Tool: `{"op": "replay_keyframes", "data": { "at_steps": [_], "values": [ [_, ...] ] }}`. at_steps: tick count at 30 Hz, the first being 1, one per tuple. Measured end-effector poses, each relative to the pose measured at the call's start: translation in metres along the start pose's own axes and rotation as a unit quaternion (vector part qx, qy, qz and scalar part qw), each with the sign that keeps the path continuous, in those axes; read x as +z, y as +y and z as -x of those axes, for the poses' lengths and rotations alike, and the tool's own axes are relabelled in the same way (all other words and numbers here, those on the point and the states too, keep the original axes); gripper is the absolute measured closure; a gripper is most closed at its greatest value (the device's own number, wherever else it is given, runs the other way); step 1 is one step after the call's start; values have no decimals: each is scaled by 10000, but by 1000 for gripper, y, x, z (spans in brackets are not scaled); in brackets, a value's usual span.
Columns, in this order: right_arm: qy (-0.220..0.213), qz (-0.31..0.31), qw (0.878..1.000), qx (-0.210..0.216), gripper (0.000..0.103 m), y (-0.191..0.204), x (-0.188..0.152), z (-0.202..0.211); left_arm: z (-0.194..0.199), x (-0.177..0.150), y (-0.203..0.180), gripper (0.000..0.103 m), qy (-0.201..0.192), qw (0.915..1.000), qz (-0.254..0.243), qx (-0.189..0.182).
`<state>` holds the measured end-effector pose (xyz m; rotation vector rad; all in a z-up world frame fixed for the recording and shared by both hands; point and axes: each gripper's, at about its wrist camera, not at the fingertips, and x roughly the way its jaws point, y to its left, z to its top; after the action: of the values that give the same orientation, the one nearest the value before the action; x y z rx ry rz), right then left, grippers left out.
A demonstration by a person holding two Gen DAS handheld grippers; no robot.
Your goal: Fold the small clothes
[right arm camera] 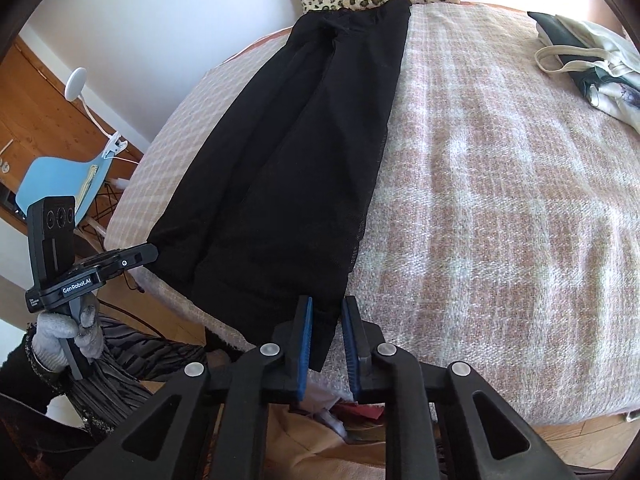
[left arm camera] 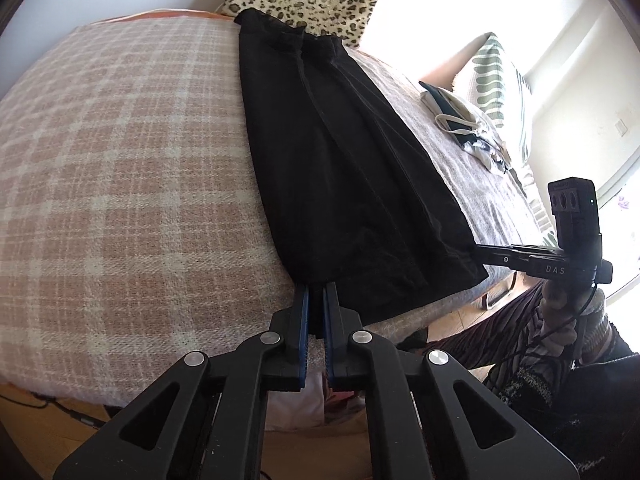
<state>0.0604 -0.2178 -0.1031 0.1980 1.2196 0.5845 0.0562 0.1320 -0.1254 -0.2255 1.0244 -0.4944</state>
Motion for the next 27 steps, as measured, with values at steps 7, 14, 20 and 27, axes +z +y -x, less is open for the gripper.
{"op": "replay_keyframes", "data": {
  "at_steps": [7,14,20,27],
  "values": [
    [74,-330,9977,579,77,-19,-1,4,5,-1,7,99,-10,9999,74,-103],
    [120,-218,9980,583,72,-17,-3,2,2,4,22,79,156,9964,722,-415],
    [158,88,9993,313,92,1,-2,-5,-6,3,17,98,228,9971,583,-437],
    [174,-525,9944,897,100,-21,3,-3,4,5,11,99,83,9975,452,-537]
  ]
}}
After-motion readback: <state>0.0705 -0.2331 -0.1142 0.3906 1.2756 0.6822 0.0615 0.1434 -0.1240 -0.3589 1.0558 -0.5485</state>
